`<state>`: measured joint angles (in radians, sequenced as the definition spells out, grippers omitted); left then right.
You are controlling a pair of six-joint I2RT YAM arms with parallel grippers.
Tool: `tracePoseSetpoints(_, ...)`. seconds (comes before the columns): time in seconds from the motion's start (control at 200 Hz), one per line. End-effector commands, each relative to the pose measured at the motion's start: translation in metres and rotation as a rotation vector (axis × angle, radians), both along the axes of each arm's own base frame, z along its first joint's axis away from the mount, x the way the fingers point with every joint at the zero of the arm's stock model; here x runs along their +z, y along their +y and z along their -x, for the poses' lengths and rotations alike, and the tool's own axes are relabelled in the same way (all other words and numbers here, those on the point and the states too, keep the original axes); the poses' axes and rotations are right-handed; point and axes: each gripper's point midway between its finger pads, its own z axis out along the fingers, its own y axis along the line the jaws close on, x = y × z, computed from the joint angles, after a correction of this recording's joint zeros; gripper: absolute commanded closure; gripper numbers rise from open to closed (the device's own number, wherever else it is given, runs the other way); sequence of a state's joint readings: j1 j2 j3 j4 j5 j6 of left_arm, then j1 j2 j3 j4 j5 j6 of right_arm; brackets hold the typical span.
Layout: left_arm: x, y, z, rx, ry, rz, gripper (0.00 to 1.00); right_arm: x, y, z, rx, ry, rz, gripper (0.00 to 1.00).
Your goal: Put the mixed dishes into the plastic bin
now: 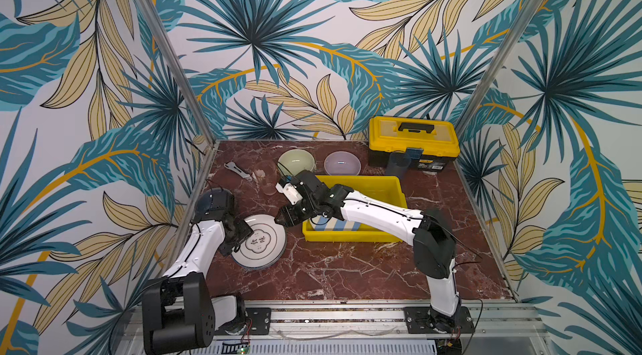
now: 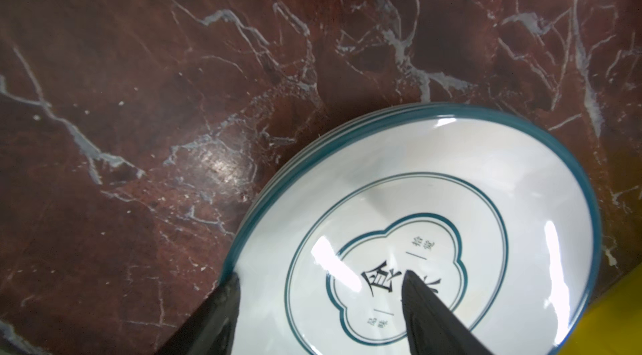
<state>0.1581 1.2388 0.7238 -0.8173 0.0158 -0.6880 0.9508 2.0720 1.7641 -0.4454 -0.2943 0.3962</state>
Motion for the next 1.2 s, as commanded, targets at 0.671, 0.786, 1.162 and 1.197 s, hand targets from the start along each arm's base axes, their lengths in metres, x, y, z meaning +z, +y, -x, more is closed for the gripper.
tracePoseSetpoints(0.671, -0.01, 0.0, -0.01, -0.012, -0.069, 0.012, 0.45, -0.087, 0.014, -0.004, -0.048, 0.044, 0.265, 0.51)
tracePoseSetpoints(0.786, -0.01, 0.0, -0.011, -0.02, -0.07, 0.014, 0.52, -0.092, 0.018, -0.004, -0.05, 0.043, 0.269, 0.52)
tracePoseSetpoints(1.162, 0.032, 0.053, 0.004, 0.102, -0.046, -0.285, 0.29, -0.086, 0.023, -0.009, -0.044, 0.01, 0.282, 0.51)
tracePoseSetpoints(1.197, 0.033, 0.055, 0.004, 0.117, -0.044, -0.299, 0.27, -0.084, 0.024, -0.01, -0.045, 0.0, 0.287, 0.51)
